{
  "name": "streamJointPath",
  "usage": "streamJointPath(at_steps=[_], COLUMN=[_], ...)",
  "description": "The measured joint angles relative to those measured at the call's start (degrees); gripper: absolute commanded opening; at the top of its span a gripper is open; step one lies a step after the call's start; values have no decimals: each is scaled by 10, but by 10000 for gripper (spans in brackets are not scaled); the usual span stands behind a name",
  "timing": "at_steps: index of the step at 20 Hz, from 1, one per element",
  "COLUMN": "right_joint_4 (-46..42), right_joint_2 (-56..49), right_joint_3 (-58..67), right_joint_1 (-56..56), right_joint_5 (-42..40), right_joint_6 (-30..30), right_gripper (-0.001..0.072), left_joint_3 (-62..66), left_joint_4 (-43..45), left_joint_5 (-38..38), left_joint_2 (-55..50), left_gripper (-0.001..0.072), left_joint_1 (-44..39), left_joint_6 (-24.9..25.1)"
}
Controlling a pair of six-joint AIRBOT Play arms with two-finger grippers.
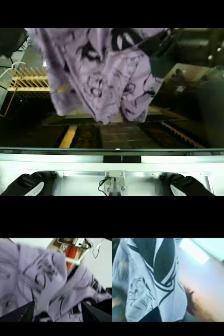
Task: Fold the shirts.
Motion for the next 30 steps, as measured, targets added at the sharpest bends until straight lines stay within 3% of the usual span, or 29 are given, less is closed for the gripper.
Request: streamJointPath(at_steps=[3,6,11,13,15,17,18,20,24,30], right_joint_4=[-49,-156,-307,-300,-243,-183,-160,-132,-118,-123], right_joint_2=[8,15,17,17,15,8,4,-10,-57,-109], right_joint_3=[1,5,12,13,13,12,10,6,2,1], right_joint_1=[0,-2,-91,-139,-159,-144,-123,-61,59,115], right_joint_5=[-42,-88,-70,-44,-1,57,79,101,76,15], right_joint_6=[38,113,230,222,195,169,160,144,122,92], right_gripper=[56,56,56,56,56,56,56,56,56,56], left_joint_3=[2,2,2,2,2,2,2,2,2,2], left_joint_4=[2,10,30,40,58,77,84,91,98,101], left_joint_5=[-11,-13,-14,-14,-14,-11,-5,26,143,234], left_joint_2=[12,18,14,4,-16,-44,-61,-91,-134,-167], left_gripper=[663,662,657,644,499,499,508,719,717,710], left_joint_1=[0,0,1,1,1,0,-4,-22,-71,-94], left_joint_6=[43,70,85,86,88,100,112,142,188,205])
